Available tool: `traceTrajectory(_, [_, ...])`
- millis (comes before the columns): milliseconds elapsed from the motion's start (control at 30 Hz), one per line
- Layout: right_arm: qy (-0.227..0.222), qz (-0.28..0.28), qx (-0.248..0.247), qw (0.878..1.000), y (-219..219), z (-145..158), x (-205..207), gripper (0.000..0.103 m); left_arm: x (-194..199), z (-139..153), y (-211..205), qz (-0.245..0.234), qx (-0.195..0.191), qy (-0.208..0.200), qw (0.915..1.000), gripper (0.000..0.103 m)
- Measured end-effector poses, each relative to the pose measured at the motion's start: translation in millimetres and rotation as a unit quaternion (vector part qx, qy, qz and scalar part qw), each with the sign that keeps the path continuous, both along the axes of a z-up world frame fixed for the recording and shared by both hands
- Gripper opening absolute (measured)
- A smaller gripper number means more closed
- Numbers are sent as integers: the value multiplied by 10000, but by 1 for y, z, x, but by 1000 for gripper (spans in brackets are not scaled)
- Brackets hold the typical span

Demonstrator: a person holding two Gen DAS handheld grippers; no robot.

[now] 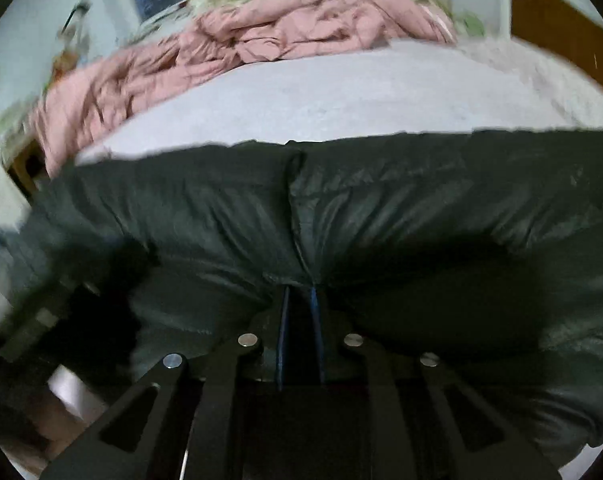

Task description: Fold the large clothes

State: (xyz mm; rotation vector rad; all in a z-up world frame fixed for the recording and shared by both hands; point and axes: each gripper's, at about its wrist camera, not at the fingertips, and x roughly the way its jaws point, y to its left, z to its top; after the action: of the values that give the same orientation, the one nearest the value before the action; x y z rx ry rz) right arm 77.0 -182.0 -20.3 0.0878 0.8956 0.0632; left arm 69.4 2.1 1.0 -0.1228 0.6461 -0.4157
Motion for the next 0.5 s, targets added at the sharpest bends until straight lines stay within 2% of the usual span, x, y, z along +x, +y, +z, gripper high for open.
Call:
traceTrajectory(67, [11,-63,-99,9999,4,0,0,12,-2,-6,3,105,219,-262,9994,18])
traceTrajectory(167, [224,-139,259,9993,-4,10,15,12,1,-13,9,116,85,-240,9996,18])
traceTrajectory(333, [670,-480,682,9943,-14,13,61,10,1,-18,-3,215,492,-219,9983,18])
traceTrajectory(367, [753,-553,772,9926,-16,11,72,7,3,-19,-3,210,480,-193,9984,18])
traceTrajectory(400, [833,-649,793,9912,-18,7,81,0,4,-20,-2,206,438,-161,9987,18])
traceTrajectory(500, [1091,-877,949,9856,-27,-3,110,0,5,-23,1,207,372,-109,9990,18])
